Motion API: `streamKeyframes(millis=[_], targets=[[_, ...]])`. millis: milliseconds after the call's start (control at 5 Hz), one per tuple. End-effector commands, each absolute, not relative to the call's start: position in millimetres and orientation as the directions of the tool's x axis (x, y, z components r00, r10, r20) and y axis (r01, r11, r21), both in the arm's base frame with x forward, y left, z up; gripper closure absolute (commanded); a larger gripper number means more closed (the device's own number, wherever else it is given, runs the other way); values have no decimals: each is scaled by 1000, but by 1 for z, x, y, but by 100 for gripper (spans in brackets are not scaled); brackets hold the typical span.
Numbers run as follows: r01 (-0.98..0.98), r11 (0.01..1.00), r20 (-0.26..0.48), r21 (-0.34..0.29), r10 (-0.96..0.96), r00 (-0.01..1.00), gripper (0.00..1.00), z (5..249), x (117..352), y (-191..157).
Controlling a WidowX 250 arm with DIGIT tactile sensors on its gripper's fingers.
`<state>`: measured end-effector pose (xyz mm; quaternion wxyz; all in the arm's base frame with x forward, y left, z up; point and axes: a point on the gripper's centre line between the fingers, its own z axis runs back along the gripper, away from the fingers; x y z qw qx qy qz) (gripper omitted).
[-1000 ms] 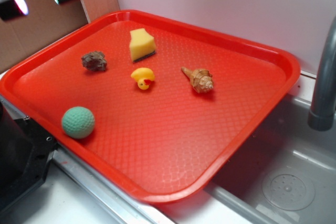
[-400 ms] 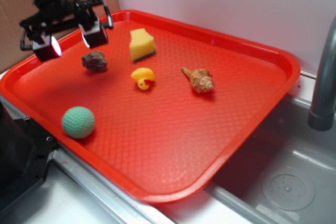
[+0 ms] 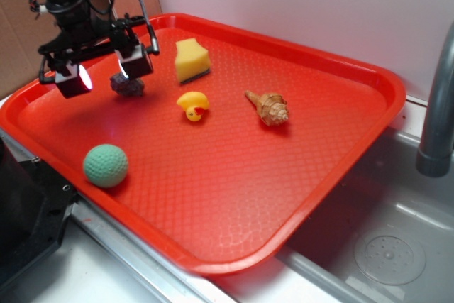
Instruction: Grab the rock.
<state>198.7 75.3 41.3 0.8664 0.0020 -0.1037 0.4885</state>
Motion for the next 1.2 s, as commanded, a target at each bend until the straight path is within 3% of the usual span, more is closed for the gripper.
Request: streamKeyframes(millis=[0, 200, 600, 800, 1000], targets=[[-839, 533, 236, -110, 834, 499, 0, 40, 221, 90], [-846, 522, 223, -106, 842, 491, 100, 38, 225, 92], [-829, 553, 227, -89, 821, 523, 100, 45, 228, 90], [-747, 659, 224, -84, 743, 630, 100, 75, 226, 75], [-580, 813, 139, -43, 580, 802, 100, 120, 222, 55]])
